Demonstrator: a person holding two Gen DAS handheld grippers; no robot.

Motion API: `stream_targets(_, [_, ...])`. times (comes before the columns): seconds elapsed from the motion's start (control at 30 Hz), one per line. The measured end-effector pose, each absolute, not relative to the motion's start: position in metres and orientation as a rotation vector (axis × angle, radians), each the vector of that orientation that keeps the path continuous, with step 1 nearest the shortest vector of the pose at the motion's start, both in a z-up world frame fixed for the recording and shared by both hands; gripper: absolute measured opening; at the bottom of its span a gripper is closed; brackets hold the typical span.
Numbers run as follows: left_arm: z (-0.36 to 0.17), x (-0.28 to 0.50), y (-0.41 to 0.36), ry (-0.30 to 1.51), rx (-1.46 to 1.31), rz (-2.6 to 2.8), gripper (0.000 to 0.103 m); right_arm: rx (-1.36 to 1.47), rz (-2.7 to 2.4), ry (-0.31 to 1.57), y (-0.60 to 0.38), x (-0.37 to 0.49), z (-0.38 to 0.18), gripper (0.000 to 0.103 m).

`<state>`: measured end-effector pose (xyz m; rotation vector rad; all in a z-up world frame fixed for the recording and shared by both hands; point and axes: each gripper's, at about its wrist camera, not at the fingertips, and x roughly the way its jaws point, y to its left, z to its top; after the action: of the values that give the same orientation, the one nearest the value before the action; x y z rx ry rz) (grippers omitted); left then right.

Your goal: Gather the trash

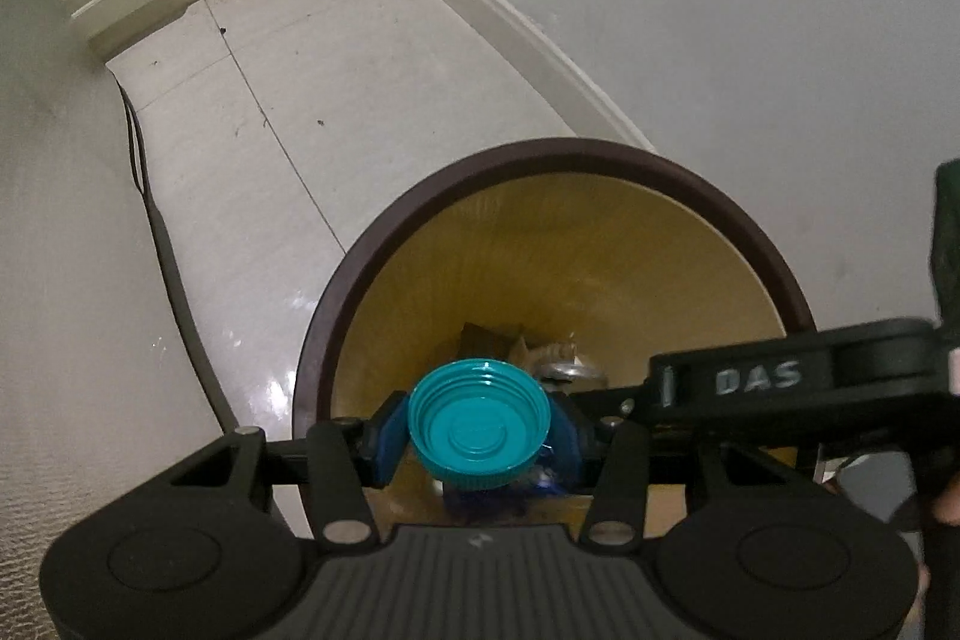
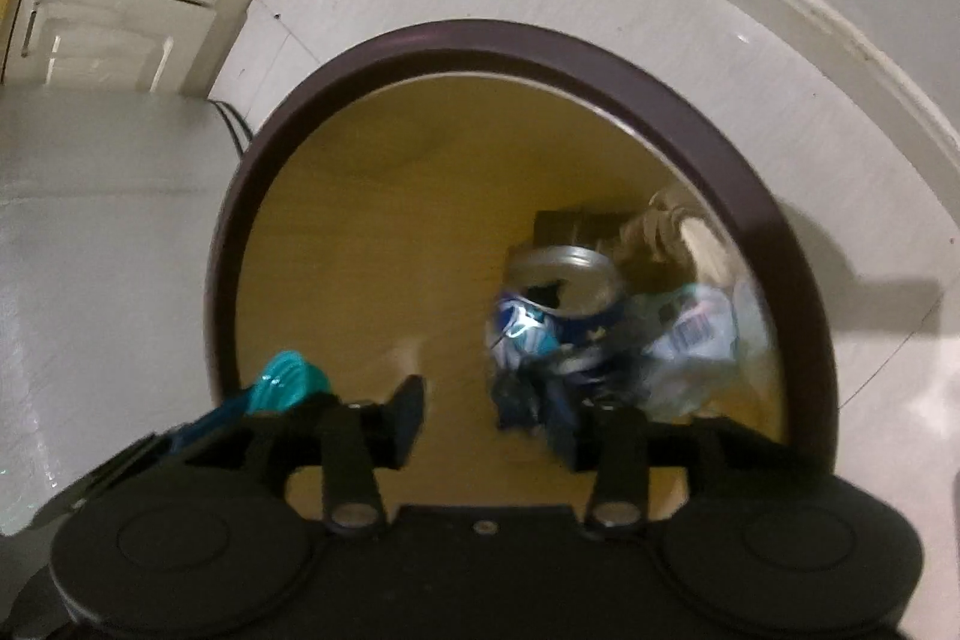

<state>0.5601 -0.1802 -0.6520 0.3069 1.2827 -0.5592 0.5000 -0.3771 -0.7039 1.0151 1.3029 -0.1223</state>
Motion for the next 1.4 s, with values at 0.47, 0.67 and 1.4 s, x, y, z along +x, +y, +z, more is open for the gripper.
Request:
stream_targets(0.47, [-0.642, 0.564, -0.204, 1.287, 0.35, -0.477, 0.078, 1.013, -0.148, 1.257, -0.408, 0.476, -0.653, 0.061])
stream_targets(0.67, [-0.633, 0.553, -0.201, 1.337, 0.361, -0.47, 0.079, 1.005, -0.167, 1.283, -0.415, 0.473, -0.647, 0.061])
stream_targets(1.4, [-0.558, 0.534, -0.152, 1.413, 0.182, -0.276, 0.103, 0.626, -0.056, 1.317, -0.397, 0.491, -0.574, 0.1])
